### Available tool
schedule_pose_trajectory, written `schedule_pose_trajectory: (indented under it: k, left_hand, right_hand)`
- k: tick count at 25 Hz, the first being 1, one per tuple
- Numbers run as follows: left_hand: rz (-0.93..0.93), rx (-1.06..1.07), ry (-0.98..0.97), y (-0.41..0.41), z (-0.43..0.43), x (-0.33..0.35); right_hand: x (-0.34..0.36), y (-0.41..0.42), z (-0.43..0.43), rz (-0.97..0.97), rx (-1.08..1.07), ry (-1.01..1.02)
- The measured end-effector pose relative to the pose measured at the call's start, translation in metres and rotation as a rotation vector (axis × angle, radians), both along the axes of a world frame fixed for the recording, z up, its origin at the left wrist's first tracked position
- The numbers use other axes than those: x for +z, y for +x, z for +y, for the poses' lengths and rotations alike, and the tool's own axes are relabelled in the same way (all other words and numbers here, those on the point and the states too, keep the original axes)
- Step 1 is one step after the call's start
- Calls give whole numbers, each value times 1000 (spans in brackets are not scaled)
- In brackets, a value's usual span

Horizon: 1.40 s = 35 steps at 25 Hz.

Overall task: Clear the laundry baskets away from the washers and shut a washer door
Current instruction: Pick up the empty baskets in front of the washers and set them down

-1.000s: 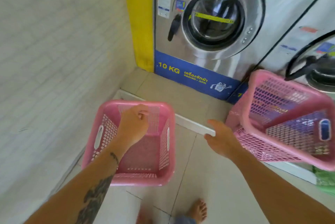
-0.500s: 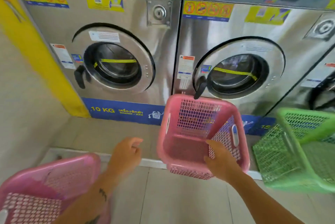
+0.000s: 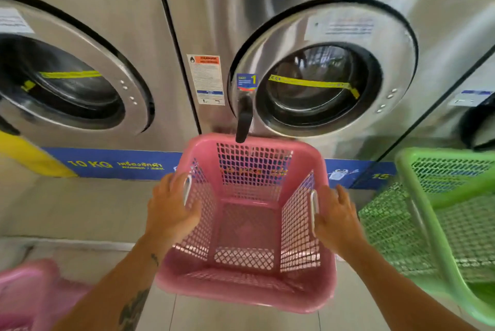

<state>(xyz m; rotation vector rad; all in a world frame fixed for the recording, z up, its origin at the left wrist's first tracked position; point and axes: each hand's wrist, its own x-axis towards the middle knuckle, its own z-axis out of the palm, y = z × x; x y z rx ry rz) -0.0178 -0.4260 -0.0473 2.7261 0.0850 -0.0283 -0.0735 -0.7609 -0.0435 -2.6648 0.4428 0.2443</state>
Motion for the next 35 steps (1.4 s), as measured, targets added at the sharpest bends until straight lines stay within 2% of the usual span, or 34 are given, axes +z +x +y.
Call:
schedule_pose_trajectory:
  k: [5, 9, 16, 24, 29, 35]
  left_hand:
    - [-41, -69, 249, 29, 9, -58]
    - [-48, -68, 326, 28, 12, -82]
    - [-45, -40, 256, -11, 25, -79]
    - [-51, -44, 120, -130, 83, -79]
    - [62, 29, 63, -210, 118, -73]
    - [114, 62, 15, -248, 154, -112]
  right_hand:
    - [-56, 14, -1, -100, -22, 42]
    - [-65, 13, -3, -137, -15, 22]
    - [-60, -9, 5, -127, 35, 29]
    - [-60, -117, 52, -84, 49, 13]
    - [-75, -171, 84, 26, 123, -49]
    - [-97, -208, 133, 102, 159, -78]
